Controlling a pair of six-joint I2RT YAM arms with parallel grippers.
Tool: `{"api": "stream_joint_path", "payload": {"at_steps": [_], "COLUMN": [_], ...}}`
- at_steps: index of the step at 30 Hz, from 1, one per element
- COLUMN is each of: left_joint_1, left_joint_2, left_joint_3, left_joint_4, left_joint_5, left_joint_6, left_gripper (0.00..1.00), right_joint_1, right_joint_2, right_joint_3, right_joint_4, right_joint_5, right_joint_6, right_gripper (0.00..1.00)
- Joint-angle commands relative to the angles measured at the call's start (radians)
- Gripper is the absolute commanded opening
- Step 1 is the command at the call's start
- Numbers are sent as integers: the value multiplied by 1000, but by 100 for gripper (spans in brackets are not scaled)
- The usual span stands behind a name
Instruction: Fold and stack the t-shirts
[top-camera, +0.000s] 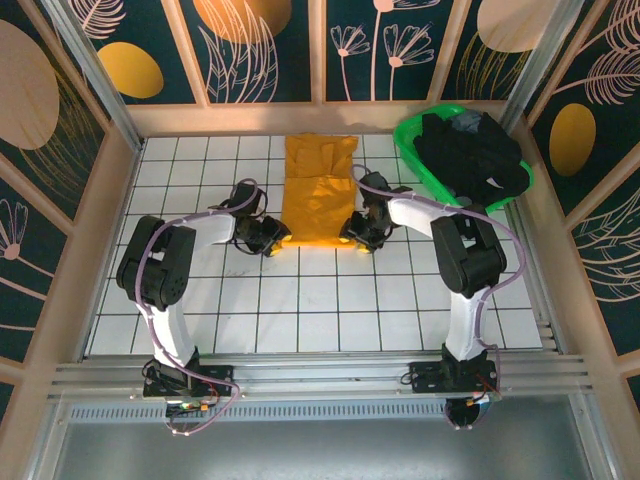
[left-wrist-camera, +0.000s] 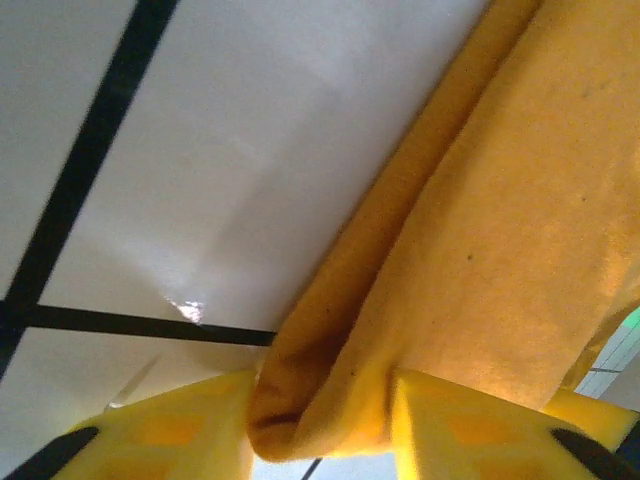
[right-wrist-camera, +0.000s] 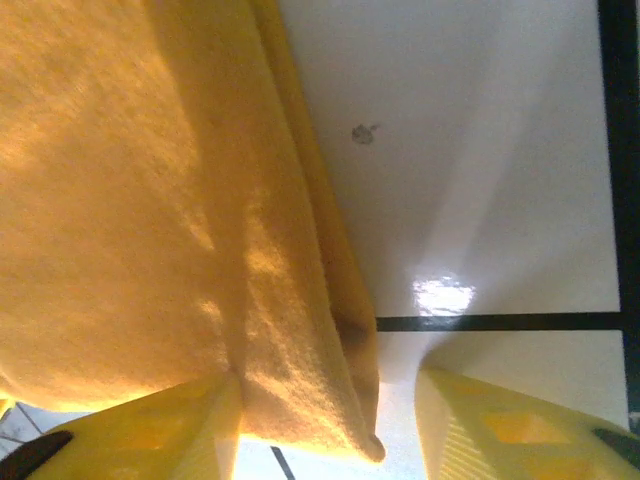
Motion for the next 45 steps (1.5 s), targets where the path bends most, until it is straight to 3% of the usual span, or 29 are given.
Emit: {"api": "stream_joint_path", "payload": {"at_steps": [1,6,8,14,21,26,29,37,45], "left_joint_1": [-9,-8,-9,-10,-51,-84,-84,-71,-7], "left_joint_2": [55,73,58,-36,-141,-298,-357,-413,-309], "left_joint_3": [42,86,99,81,-38,-153,-111,-17,139], "left_joint_4": [45,41,22,-19,-129,-223,-307,-338,-230], "left_joint_5": [0,-11,-23,-10,86,86,47,-12,19], "left_joint_6": [-4,4,17,59,149,179,221,180,95], "left_gripper": [31,4,0,0,0,0,0,0,0], "right_joint_1": [0,-12,-16,-19,18,57,69,41,-8], "right_joint_2": [34,39,26,-53,-157,-276,-334,-363,-268], "right_joint_3": [28,53,68,60,-87,-213,-230,-70,155], "right_joint_4": [21,23,13,-36,-128,-184,-208,-280,-297], "right_joint_5": [-38,-20,1,28,-97,-191,-201,-124,-95], "right_joint_6": [31,37,29,-8,-126,-154,-123,-42,6], "right_gripper": [40,11,0,0,0,0,0,0,0]}}
